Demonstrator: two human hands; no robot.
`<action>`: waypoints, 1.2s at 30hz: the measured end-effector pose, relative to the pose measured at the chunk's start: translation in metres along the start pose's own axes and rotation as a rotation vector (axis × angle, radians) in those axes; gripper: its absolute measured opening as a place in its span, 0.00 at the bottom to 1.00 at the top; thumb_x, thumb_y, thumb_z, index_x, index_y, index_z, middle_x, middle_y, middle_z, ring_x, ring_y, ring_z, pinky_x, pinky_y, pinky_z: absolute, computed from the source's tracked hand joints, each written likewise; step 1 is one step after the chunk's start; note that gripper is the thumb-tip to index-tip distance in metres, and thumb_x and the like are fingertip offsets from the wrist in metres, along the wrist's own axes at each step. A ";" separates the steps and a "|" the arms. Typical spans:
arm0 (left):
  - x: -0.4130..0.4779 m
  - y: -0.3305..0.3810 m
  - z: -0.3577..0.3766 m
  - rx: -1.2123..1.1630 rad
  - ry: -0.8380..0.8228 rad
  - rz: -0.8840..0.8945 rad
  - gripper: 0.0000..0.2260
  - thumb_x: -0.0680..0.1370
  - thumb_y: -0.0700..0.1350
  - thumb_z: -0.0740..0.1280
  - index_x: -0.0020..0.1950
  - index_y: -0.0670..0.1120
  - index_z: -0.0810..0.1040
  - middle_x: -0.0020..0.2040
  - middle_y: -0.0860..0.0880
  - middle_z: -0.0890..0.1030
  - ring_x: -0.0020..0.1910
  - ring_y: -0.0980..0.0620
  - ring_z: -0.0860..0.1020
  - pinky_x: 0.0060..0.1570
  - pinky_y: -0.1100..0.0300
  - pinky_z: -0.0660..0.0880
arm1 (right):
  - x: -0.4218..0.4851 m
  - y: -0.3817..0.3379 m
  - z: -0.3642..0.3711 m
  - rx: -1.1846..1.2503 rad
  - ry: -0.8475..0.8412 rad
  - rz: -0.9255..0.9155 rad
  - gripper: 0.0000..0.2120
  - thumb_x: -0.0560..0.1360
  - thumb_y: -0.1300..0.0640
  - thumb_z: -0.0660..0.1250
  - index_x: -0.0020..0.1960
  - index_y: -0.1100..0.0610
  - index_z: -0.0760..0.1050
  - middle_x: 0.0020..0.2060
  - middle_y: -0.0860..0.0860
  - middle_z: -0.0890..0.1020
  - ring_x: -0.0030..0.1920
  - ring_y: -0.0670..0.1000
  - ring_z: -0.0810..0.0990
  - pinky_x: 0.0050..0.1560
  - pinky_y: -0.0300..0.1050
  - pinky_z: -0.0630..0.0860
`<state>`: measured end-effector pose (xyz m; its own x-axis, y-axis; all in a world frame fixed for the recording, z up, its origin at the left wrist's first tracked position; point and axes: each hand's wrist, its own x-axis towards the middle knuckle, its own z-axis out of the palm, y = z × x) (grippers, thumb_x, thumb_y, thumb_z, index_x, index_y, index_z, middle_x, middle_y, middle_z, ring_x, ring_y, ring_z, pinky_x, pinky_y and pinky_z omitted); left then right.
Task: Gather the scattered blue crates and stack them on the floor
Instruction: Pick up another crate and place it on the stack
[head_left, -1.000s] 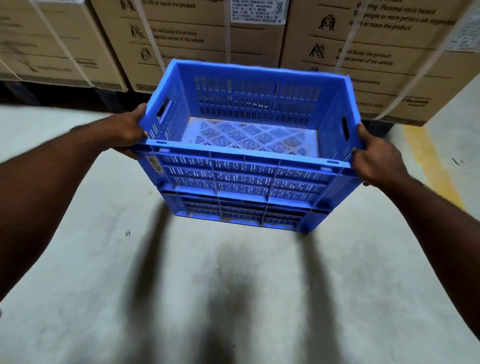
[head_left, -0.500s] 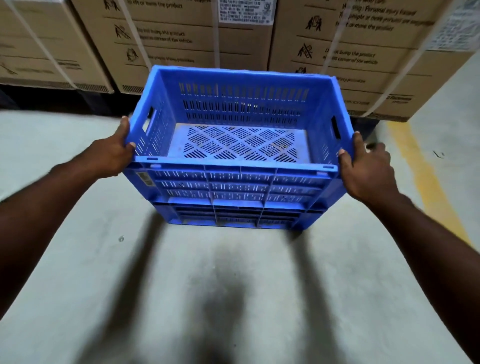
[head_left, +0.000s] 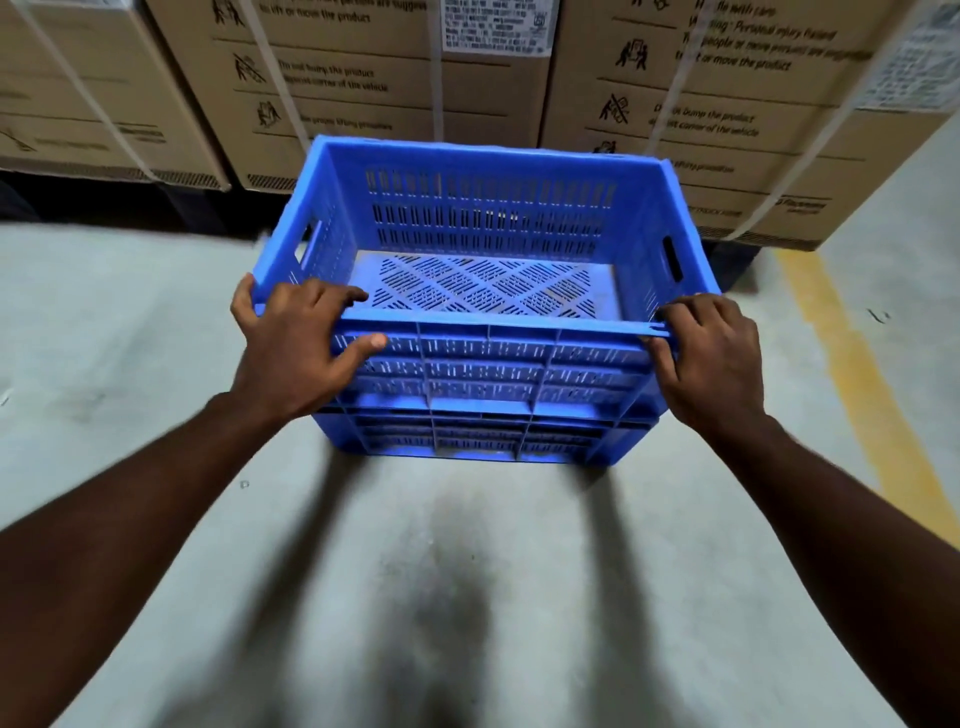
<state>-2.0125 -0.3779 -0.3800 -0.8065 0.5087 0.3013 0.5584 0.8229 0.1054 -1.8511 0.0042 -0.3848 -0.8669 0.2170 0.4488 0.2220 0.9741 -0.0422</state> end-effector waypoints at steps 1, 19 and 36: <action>0.003 -0.001 0.001 0.013 0.007 -0.011 0.23 0.74 0.69 0.58 0.61 0.56 0.73 0.54 0.55 0.76 0.59 0.47 0.72 0.69 0.43 0.50 | 0.001 0.000 0.000 -0.007 0.002 0.007 0.12 0.77 0.49 0.61 0.53 0.56 0.74 0.51 0.54 0.78 0.56 0.58 0.72 0.51 0.54 0.69; 0.013 -0.002 -0.001 0.030 0.048 -0.039 0.19 0.75 0.67 0.60 0.52 0.52 0.73 0.47 0.51 0.77 0.50 0.45 0.75 0.59 0.47 0.60 | -0.004 -0.045 0.011 -0.008 0.018 0.183 0.17 0.78 0.43 0.59 0.58 0.55 0.72 0.57 0.53 0.74 0.61 0.56 0.71 0.71 0.60 0.53; -0.027 0.061 -0.052 -0.115 -0.329 -0.187 0.26 0.75 0.49 0.66 0.72 0.47 0.67 0.74 0.44 0.65 0.72 0.43 0.66 0.71 0.40 0.59 | -0.022 -0.102 -0.064 0.056 -0.449 0.180 0.24 0.74 0.51 0.62 0.67 0.59 0.69 0.68 0.59 0.72 0.66 0.60 0.70 0.67 0.60 0.67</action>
<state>-1.9465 -0.3548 -0.3323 -0.9052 0.4220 -0.0509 0.3988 0.8847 0.2413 -1.8266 -0.1041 -0.3332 -0.9267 0.3758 0.0009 0.3721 0.9180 -0.1371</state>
